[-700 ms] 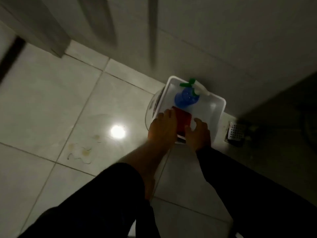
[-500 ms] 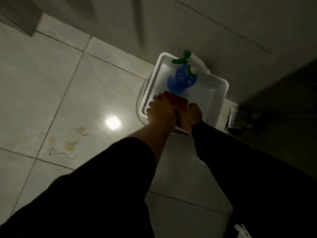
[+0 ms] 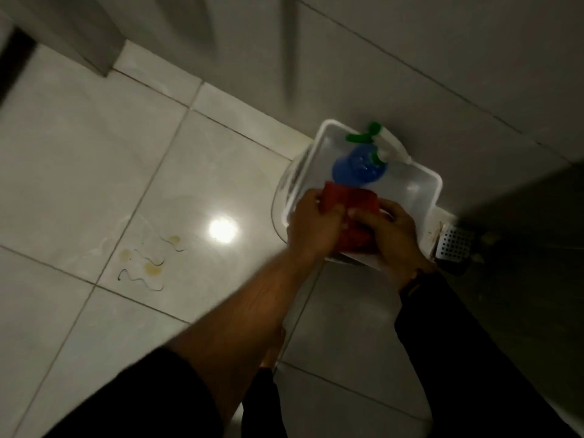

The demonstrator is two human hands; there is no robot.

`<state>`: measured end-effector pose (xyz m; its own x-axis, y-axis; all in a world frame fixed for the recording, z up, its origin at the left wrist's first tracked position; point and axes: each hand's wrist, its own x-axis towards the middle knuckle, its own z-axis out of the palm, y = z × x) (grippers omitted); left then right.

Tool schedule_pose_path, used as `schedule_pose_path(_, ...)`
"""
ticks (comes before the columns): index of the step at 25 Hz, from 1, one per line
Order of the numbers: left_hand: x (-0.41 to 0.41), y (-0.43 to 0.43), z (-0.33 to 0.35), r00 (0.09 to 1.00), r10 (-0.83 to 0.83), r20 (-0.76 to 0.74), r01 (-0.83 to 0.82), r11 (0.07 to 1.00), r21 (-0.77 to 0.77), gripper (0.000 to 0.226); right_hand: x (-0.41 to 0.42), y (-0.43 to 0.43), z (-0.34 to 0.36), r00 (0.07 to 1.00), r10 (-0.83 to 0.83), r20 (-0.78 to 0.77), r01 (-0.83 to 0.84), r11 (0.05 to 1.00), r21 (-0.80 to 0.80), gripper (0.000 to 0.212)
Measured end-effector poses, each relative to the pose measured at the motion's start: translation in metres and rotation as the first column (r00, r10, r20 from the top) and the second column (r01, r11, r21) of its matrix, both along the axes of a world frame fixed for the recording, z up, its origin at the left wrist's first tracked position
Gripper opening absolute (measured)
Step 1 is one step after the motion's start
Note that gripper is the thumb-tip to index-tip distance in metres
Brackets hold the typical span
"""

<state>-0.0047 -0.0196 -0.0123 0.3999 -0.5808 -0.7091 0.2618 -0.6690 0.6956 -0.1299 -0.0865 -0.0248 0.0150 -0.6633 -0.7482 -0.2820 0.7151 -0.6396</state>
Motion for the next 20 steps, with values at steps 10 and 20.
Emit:
schedule_pose_path(10, 0.128, 0.229, -0.008, 0.908, 0.359, -0.217, -0.380, 0.923, -0.064, 0.034, 0.138, 0.169, 0.008, 0.814, 0.325, 0.481, -0.539, 0.730, 0.419, 0.056)
schedule_pose_path(20, 0.182, 0.482, -0.305, 0.806, 0.054, 0.590, -0.421, 0.753, 0.506, 0.083, 0.337, 0.273, -0.246, 0.343, 0.855, -0.390, -0.925, 0.235, -0.299, 0.062)
